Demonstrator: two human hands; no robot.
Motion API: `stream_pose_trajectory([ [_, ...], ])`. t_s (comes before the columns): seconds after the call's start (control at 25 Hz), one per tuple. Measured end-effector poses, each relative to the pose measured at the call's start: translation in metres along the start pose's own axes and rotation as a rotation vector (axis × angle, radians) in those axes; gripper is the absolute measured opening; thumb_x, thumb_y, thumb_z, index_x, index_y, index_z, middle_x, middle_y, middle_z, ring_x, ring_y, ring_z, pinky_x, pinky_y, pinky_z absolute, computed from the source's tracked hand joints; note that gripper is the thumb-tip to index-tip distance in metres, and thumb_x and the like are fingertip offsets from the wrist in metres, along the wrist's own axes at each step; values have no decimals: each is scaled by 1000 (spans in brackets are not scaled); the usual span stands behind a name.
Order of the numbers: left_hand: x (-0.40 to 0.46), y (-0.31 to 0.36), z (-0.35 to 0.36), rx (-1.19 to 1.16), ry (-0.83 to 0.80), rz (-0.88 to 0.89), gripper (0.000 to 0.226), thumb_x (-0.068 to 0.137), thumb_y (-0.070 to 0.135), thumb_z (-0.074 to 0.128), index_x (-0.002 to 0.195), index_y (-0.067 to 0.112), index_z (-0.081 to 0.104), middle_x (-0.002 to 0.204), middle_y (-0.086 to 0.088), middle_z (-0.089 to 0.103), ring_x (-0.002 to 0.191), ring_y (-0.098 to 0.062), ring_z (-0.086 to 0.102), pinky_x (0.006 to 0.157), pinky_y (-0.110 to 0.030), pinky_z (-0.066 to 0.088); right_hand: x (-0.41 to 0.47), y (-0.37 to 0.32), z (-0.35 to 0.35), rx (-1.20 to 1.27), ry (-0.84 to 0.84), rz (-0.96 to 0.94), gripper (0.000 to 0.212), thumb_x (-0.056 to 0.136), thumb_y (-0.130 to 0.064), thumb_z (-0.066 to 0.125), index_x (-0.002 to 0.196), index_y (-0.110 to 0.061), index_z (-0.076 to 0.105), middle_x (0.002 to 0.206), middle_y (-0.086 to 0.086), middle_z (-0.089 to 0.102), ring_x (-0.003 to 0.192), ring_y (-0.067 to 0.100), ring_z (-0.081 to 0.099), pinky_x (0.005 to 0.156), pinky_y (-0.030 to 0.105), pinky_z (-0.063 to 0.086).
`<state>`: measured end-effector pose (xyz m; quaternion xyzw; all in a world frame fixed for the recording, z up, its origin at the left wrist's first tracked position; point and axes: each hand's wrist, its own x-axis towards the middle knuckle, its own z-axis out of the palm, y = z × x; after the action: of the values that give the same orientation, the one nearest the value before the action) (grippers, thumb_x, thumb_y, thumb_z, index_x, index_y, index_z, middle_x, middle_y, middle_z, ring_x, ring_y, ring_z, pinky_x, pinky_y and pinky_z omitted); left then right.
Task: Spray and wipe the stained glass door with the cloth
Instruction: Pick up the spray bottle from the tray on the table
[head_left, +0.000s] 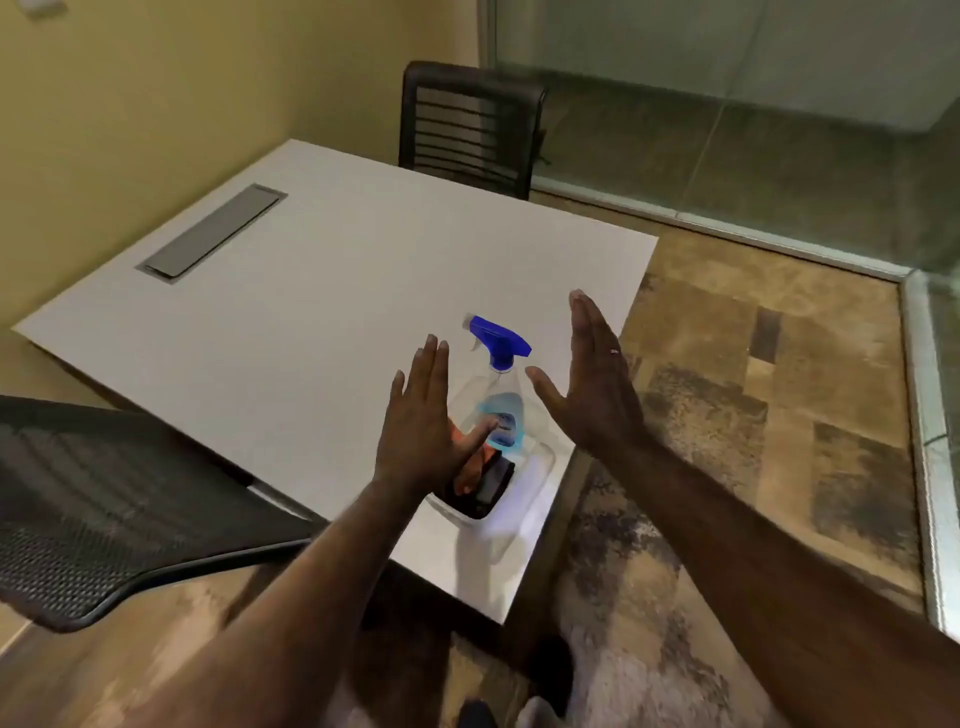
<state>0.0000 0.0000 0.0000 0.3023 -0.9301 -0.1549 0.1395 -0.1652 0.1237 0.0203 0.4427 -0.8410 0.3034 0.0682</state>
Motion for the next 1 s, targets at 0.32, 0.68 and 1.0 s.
stream_pose_trajectory([
  [0.32, 27, 17, 50, -164, -134, -252, 103, 78, 76, 51, 151, 31, -5, 163, 8, 2, 150, -15, 11, 121, -46, 21, 32, 24, 43, 168, -210, -68, 91, 84, -46, 67, 151, -12, 15, 161, 6, 19, 145, 22, 25, 109, 22, 17],
  [0.68, 48, 22, 80, -295, -163, -349, 87, 75, 72, 53, 144, 28, 24, 151, 3, 37, 135, -22, 41, 109, -48, 40, 41, 25, 70, 568, -309, 77, 76, 83, -32, 74, 144, -17, 32, 147, 2, 43, 131, 11, 44, 104, 26, 42],
  [1.0, 52, 25, 92, -285, -193, -401, 71, 82, 41, 69, 141, 19, 36, 133, -4, 57, 115, -23, 56, 101, -39, 47, 41, 5, 75, 741, -407, 314, 40, 85, -24, 72, 121, -14, 56, 84, -18, 55, 68, -1, 53, 64, 5, 42],
])
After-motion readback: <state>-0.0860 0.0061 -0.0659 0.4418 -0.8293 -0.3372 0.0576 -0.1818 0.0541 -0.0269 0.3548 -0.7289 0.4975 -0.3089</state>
